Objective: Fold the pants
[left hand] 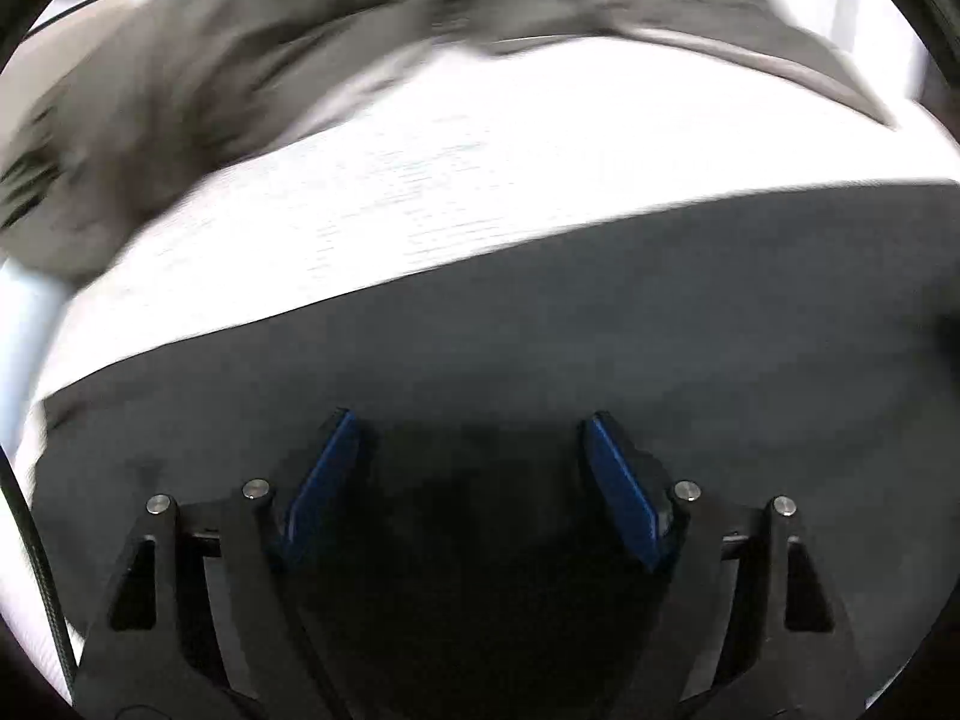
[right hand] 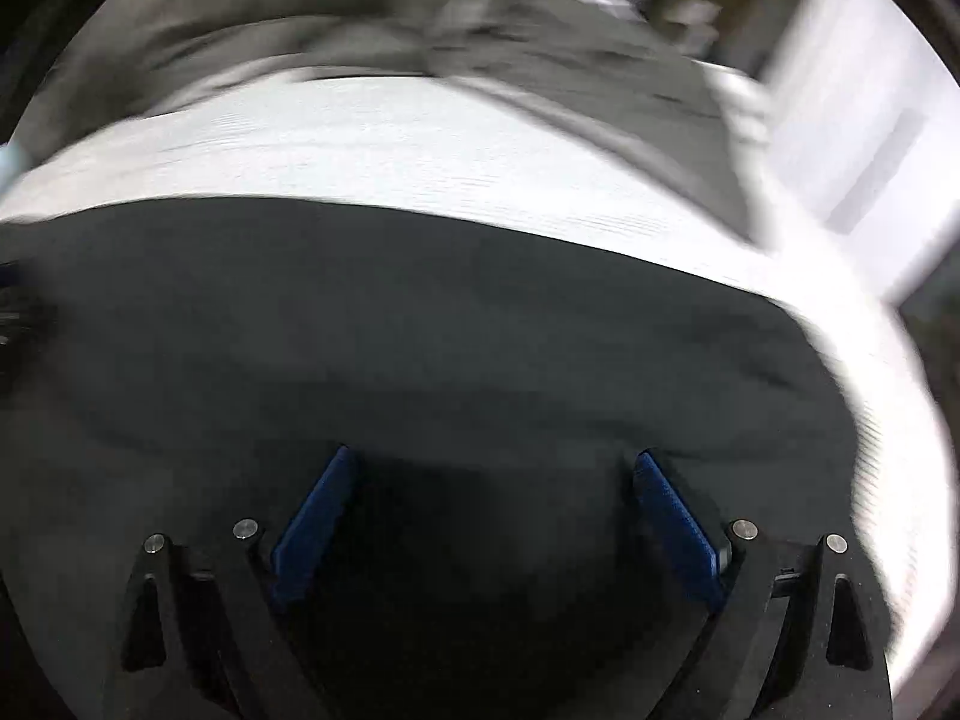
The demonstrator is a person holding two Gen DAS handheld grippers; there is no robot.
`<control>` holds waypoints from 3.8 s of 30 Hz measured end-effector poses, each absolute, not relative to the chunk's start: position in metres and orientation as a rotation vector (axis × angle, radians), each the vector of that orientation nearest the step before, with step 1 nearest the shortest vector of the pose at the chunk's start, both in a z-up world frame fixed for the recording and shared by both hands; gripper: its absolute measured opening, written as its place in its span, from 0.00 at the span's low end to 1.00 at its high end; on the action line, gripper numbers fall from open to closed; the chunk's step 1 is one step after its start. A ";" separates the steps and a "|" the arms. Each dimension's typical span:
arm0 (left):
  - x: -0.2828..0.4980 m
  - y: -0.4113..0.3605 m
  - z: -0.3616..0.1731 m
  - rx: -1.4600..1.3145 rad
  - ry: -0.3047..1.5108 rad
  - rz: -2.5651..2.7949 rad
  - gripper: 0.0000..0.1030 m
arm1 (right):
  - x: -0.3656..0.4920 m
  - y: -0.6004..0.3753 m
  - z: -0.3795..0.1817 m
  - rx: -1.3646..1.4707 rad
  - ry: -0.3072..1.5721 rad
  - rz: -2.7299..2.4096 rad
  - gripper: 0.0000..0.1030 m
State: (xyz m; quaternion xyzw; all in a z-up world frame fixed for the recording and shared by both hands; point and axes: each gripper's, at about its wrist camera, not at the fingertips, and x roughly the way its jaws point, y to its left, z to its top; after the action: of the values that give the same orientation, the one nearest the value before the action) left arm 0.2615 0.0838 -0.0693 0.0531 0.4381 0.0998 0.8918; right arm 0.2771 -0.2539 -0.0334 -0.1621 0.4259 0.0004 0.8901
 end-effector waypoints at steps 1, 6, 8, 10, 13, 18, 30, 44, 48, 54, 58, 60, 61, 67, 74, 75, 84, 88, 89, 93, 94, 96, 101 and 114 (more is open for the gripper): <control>0.259 0.096 -0.069 0.061 0.913 0.208 0.75 | 0.278 -0.273 -0.034 -0.307 0.887 -0.059 0.92; 0.248 0.100 -0.053 -0.046 0.876 0.175 0.69 | 0.267 -0.306 -0.027 -0.192 0.863 -0.112 0.91; 0.245 0.082 -0.044 -0.094 0.851 0.066 0.69 | 0.260 -0.289 -0.018 -0.217 0.839 -0.061 0.90; 0.253 0.053 -0.042 -0.091 0.841 -0.023 0.69 | 0.260 -0.266 -0.011 -0.199 0.822 0.054 0.90; 0.270 0.004 -0.053 0.055 0.872 -0.079 0.69 | 0.269 -0.216 -0.010 -0.249 0.819 0.173 0.91; 0.293 -0.007 -0.071 0.085 0.917 -0.029 0.73 | 0.310 -0.170 -0.034 -0.390 0.882 0.200 0.90; 0.292 0.073 -0.068 -0.003 0.885 0.202 0.69 | 0.330 -0.325 -0.025 -0.249 0.852 -0.269 0.89; 0.220 -0.015 -0.081 0.179 0.904 -0.188 0.76 | 0.182 -0.179 -0.048 -0.326 0.855 0.284 0.89; 0.205 0.062 -0.083 0.155 0.894 0.009 0.84 | 0.179 -0.205 -0.042 -0.320 0.848 0.233 0.92; 0.179 0.143 -0.079 -0.011 0.858 0.132 0.59 | 0.188 -0.249 -0.047 -0.197 0.868 0.220 0.93; 0.146 0.183 -0.050 -0.067 0.759 0.114 0.53 | 0.188 -0.243 -0.044 -0.203 0.872 0.211 0.93; 0.133 0.219 -0.042 -0.116 0.729 0.197 0.44 | 0.191 -0.245 -0.042 -0.199 0.870 0.215 0.93; 0.127 0.240 -0.043 -0.152 0.721 0.242 0.39 | 0.189 -0.244 -0.043 -0.201 0.869 0.217 0.93; 0.121 0.314 -0.089 -0.137 0.829 0.393 0.12 | 0.195 -0.252 -0.043 -0.205 0.873 0.222 0.94; 0.111 0.334 -0.066 -0.196 0.762 0.467 0.02 | 0.194 -0.253 -0.041 -0.210 0.876 0.215 0.94; 0.112 0.330 -0.061 -0.188 0.747 0.427 0.02 | 0.194 -0.253 -0.041 -0.208 0.877 0.215 0.94; 0.175 0.316 -0.078 -0.120 0.868 0.401 0.15 | 0.192 -0.256 -0.041 -0.207 0.878 0.225 0.94; 0.168 0.351 -0.067 -0.193 0.827 0.547 0.10 | 0.193 -0.258 -0.041 -0.205 0.879 0.237 0.94; 0.167 0.351 -0.064 -0.205 0.824 0.537 0.11 | 0.194 -0.258 -0.041 -0.208 0.880 0.237 0.94; 0.188 0.330 -0.053 -0.191 0.820 0.319 0.31 | 0.197 -0.258 -0.040 -0.207 0.885 0.239 0.94; 0.201 0.328 -0.056 -0.177 0.847 0.280 0.34 | 0.197 -0.257 -0.040 -0.209 0.887 0.239 0.94; 0.222 0.331 -0.064 -0.130 0.904 0.303 0.34 | 0.197 -0.256 -0.040 -0.213 0.888 0.239 0.94; 0.239 0.358 -0.061 -0.116 0.929 0.447 0.20 | 0.195 -0.258 -0.041 -0.208 0.885 0.258 0.94; 0.175 0.118 -0.020 -0.051 0.681 -0.036 0.79 | 0.180 -0.236 -0.026 -0.224 0.855 0.316 0.96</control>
State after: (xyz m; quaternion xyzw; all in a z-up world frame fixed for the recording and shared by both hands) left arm 0.1754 0.1177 -0.0203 -0.0249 0.3341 -0.0175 0.9421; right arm 0.1805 -0.2365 -0.0259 -0.1079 0.4119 0.1521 0.8919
